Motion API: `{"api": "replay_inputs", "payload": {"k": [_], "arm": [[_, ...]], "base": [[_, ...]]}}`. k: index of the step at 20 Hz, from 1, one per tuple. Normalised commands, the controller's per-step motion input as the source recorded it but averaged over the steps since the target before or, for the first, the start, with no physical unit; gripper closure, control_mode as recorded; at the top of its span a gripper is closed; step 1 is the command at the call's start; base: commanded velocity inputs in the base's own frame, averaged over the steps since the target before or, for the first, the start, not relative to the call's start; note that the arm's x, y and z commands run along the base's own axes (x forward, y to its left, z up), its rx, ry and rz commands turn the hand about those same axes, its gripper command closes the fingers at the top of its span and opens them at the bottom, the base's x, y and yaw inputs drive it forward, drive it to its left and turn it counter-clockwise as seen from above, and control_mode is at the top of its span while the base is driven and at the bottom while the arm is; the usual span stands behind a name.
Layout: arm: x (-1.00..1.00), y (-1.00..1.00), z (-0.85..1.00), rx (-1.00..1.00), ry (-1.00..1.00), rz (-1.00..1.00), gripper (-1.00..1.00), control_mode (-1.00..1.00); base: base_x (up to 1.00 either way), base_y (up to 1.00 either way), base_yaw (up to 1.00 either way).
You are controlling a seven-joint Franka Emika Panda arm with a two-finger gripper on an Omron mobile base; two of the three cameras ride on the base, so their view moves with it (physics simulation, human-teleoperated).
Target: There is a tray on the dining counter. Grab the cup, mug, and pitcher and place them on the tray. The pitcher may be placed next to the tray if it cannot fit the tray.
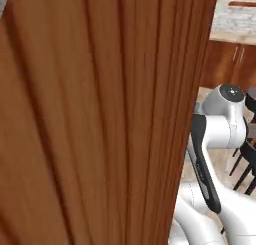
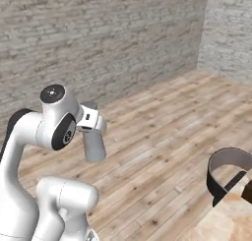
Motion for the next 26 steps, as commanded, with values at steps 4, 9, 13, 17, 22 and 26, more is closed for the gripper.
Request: {"api": "replay_inputs", "payload": {"k": [4,9,13,17,22,26], "arm": [[0.0,0.0,0.0,0.0,0.0,0.0,1.0,1.0],[0.0,0.0,0.0,0.0,0.0,0.0,1.0,1.0],[0.0,0.0,0.0,0.0,0.0,0.0,1.0,1.0],[0.0,0.0,0.0,0.0,0.0,0.0,1.0,1.0],[0.0,0.0,0.0,0.0,0.0,0.0,1.0,1.0],[0.0,0.0,0.0,0.0,0.0,0.0,1.0,1.0]], "base": [[0.15,0.12,-0.81],[0.04,0.1,-0.82],[0.01,0.18,-0.82],[0.14,0.46,-0.74],[0.3,0.81,-0.59],[0.35,0.9,-0.55]]}}
